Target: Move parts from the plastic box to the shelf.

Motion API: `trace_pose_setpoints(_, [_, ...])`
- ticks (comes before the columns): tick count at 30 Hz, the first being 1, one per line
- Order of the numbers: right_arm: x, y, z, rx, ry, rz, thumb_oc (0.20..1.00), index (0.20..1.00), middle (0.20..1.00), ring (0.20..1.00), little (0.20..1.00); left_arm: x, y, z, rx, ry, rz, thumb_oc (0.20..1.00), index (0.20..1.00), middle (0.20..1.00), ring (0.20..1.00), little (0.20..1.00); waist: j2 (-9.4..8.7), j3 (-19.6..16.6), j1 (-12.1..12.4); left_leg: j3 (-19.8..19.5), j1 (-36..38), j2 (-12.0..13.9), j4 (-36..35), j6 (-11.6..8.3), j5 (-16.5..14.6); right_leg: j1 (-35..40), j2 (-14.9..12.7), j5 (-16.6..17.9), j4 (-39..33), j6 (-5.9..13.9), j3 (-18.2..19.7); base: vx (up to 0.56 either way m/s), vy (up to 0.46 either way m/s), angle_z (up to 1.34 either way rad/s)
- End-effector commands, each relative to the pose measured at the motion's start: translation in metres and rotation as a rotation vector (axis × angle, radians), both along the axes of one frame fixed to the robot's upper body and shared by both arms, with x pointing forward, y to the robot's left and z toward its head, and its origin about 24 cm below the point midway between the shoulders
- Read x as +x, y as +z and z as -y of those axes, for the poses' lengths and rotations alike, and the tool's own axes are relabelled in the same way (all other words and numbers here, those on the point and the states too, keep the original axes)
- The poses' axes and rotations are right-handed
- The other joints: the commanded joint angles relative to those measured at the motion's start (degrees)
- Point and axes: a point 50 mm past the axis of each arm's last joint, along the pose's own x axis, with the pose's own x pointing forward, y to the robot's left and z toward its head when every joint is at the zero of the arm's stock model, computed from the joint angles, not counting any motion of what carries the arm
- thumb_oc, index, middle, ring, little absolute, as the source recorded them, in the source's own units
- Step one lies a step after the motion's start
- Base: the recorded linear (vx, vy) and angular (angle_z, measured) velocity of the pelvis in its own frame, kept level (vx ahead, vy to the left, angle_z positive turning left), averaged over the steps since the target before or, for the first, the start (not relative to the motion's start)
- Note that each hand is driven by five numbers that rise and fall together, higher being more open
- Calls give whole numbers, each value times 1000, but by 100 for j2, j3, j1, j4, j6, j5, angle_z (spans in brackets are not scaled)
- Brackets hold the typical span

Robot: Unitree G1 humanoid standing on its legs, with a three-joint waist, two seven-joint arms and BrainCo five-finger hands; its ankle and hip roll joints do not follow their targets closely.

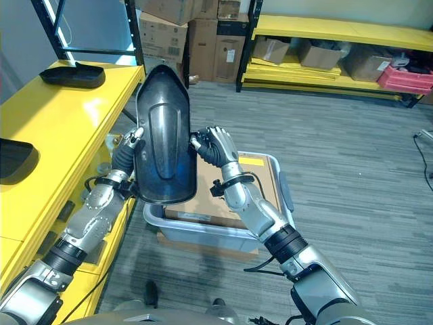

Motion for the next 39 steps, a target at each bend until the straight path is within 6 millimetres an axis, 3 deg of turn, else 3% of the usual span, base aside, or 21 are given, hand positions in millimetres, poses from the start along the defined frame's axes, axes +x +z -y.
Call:
trace_pose_setpoints(1, [-27,56,-55,103,311,243,200,200,200,200,200,5,33,68,34,-294,139,1000,1000,1000,1000,1000,-60,-37,120,51,716,236,-10,-154,-1260,-93,14,-477,23,-6,-161,0,0,0])
trace_pose_setpoints(10, [-30,62,-59,142,370,240,200,200,200,200,200,3,34,75,92,-381,161,1000,1000,1000,1000,1000,-37,-35,102,69,710,240,-10,-161,-1253,-100,10,-476,23,0,-146,0,0,0])
trace_pose_setpoints(11, [-31,62,-61,149,380,237,200,200,200,200,200,2,34,76,92,-390,165,878,878,878,878,878,-32,-33,99,74,710,241,-10,-163,-1250,-102,8,-474,23,2,-144,0,0,0])
trace_pose_setpoints(12, [-31,62,-63,156,390,233,200,200,200,200,200,2,35,77,91,-392,172,558,558,558,558,558,-28,-33,97,74,707,240,-10,-166,-1247,-104,7,-474,23,1,-138,0,0,0])
trace_pose_setpoints(14, [-33,61,-67,168,416,218,200,200,200,200,200,2,38,79,90,-394,185,209,209,209,209,209,-17,-34,96,77,703,241,-10,-166,-1248,-107,1,-478,23,-2,-137,-1,7,-2])
trace_pose_setpoints(27, [-44,58,-88,239,568,122,200,200,200,200,200,1,55,80,141,-354,336,200,200,200,200,200,-18,-36,126,38,684,224,-10,-168,-1251,-109,-9,-481,23,-19,-143,1,4,-2])
trace_pose_setpoints(36, [-50,39,-90,458,644,-127,200,200,200,200,200,-4,78,59,84,-63,523,200,200,200,200,200,-76,3,178,-31,677,216,-10,-165,-1247,-74,-14,-497,23,-53,-173,0,0,0])
trace_pose_setpoints(37, [-50,36,-88,502,637,-147,504,504,504,504,504,-4,77,55,97,-26,531,200,200,200,200,200,-80,7,176,-31,683,217,-10,-167,-1248,-67,-18,-497,23,-51,-179,0,0,0])
trace_pose_setpoints(38, [-50,35,-83,531,632,-166,1000,1000,1000,1000,1000,-4,76,50,115,10,542,200,200,200,200,200,-85,11,171,-33,684,219,-10,-172,-1247,-64,-18,-498,23,-49,-182,0,0,0])
trace_pose_setpoints(39, [-49,34,-79,564,631,-178,1000,1000,1000,1000,1000,-4,75,44,132,44,549,200,200,200,200,200,-88,14,169,-34,682,220,-10,-175,-1245,-64,-19,-497,23,-46,-184,0,0,0])
